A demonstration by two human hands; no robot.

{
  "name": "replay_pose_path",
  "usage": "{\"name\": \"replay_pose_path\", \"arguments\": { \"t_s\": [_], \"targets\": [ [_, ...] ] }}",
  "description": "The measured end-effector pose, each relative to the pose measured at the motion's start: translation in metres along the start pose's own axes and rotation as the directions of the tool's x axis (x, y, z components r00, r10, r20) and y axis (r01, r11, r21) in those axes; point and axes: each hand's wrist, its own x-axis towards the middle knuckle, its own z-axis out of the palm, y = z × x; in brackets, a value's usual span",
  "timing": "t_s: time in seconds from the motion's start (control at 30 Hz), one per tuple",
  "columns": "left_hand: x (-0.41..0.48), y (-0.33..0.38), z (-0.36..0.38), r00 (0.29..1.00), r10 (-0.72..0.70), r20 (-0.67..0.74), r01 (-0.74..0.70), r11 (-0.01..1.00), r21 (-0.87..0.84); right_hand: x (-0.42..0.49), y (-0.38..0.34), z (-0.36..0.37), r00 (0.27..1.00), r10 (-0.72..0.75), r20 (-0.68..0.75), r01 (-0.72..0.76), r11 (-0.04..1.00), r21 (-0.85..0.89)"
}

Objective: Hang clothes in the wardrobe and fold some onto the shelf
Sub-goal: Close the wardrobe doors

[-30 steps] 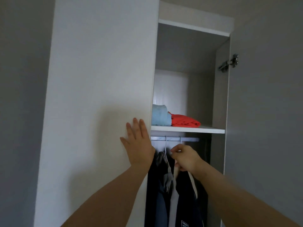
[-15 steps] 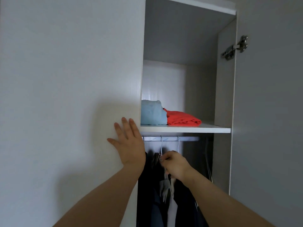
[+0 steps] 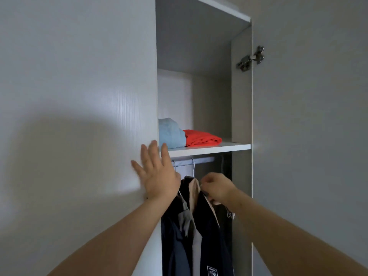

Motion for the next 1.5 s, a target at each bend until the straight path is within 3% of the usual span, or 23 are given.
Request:
{"name": "replay_pose_path", "arguments": {
  "t_s": [0.1,0.17,0.33,0.53,0.63,0.83,0.9,1.07,1.23,1.3,1.5],
  "targets": [
    [-0.011,0.012,-0.009,0.946,0.295,-0.133,-0.315,0.934,-0.167,-0.021,0.004,-0.015,0.997,0.042,-0.062,-0.044,0.999,-0.026],
    [-0.019,0.03,-0.014,0.922,0.349,-0.166,-0.385,0.869,-0.312,-0.038,0.009,-0.032,0.991,0.074,-0.112,-0.079,0.996,-0.045],
    [-0.037,0.089,-0.026,0.921,0.39,-0.025,-0.321,0.719,-0.617,-0.084,0.027,-0.091,0.962,0.137,-0.238,-0.148,0.989,-0.03],
    [-0.082,0.185,-0.041,0.849,0.521,0.089,-0.224,0.506,-0.833,-0.147,0.067,-0.172,0.86,0.22,-0.461,-0.226,0.973,0.043],
    [-0.105,0.23,-0.046,0.801,0.593,0.087,-0.211,0.415,-0.885,-0.173,0.087,-0.205,0.82,0.224,-0.527,-0.239,0.97,0.04],
    [-0.134,0.31,-0.047,0.817,0.567,0.108,-0.13,0.363,-0.923,-0.197,0.123,-0.285,0.727,0.182,-0.662,-0.178,0.981,0.074],
    [-0.14,0.327,-0.046,0.833,0.537,0.133,-0.091,0.369,-0.925,-0.2,0.136,-0.302,0.729,0.223,-0.647,-0.186,0.974,0.126],
    [-0.156,0.346,-0.037,0.859,0.478,0.182,-0.045,0.425,-0.904,-0.195,0.16,-0.313,0.898,0.205,-0.389,-0.103,0.958,0.268],
    [-0.161,0.336,-0.038,0.897,0.38,0.224,0.04,0.435,-0.9,-0.182,0.173,-0.305,0.891,0.106,-0.441,-0.007,0.975,0.221],
    [-0.159,0.331,-0.042,0.901,0.372,0.225,0.042,0.441,-0.896,-0.18,0.176,-0.305,0.896,0.091,-0.434,0.046,0.954,0.296],
    [-0.152,0.302,-0.059,0.951,0.286,0.121,-0.022,0.45,-0.893,-0.182,0.173,-0.295,0.977,0.019,-0.213,0.086,0.877,0.473]
  ]
}}
